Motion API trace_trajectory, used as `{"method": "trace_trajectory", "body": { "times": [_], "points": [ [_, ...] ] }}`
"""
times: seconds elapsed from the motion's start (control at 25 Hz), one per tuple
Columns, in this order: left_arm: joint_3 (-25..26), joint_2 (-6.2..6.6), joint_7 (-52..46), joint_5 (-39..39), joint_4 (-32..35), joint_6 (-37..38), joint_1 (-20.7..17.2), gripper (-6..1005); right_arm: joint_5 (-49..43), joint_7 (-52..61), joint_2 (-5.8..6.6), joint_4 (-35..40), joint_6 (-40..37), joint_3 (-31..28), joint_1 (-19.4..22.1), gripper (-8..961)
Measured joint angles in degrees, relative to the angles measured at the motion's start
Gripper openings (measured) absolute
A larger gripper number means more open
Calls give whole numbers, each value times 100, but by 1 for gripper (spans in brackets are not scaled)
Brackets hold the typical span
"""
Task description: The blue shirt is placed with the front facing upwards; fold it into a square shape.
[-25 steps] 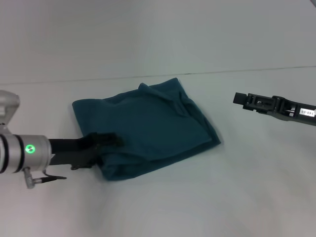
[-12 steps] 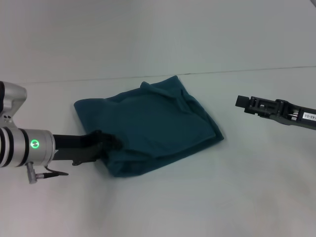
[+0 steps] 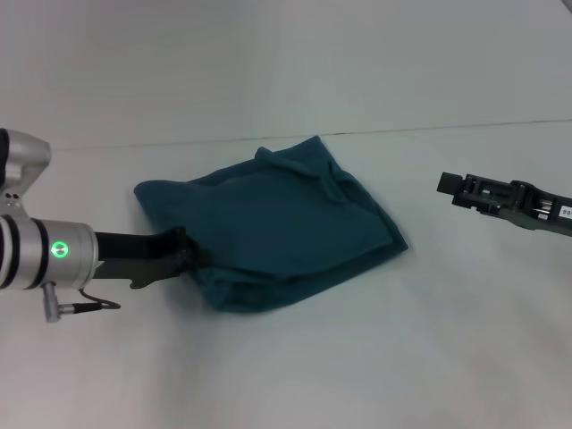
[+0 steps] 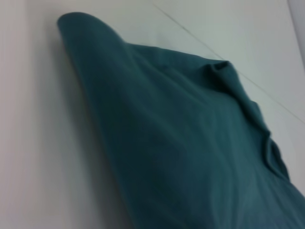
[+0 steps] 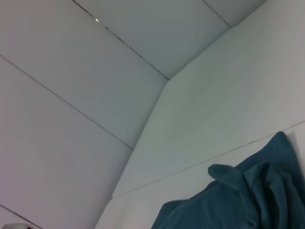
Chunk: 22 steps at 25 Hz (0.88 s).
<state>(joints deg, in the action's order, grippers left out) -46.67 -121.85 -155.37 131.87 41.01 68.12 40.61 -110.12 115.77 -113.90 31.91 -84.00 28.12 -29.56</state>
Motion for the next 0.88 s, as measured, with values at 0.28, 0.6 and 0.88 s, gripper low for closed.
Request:
{"method": "trace_trajectory", "body": {
  "times": [0.28,0.6,0.88],
  "points": [
    [68,-100,-16,-20,804,635,-466,78,0,2,-6,5,-42,-3,3,748],
    [699,-46,226,-2,1239,1313,-972,52,-1,6,-35,8,-66,1,4,748],
    [1266,277,702,297,1140,1608,-891,49,-2,8,-41,8,-78,32,3,748]
  ]
}}
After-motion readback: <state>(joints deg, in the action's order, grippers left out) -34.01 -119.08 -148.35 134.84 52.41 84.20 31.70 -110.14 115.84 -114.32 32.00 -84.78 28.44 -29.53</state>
